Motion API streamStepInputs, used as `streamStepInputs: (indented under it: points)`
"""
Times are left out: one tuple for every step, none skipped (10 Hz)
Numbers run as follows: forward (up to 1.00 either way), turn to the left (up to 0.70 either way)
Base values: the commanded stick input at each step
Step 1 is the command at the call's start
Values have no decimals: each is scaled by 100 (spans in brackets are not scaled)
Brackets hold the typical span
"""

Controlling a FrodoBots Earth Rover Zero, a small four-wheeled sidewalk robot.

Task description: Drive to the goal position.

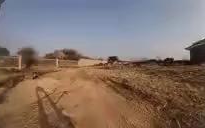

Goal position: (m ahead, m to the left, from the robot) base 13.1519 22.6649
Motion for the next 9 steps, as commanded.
streamStepInputs:
  points:
    - [70,0]
    - [70,0]
    - [70,0]
    - [70,0]
    - [70,0]
    - [70,0]
    - [70,0]
    - [70,0]
    - [70,0]
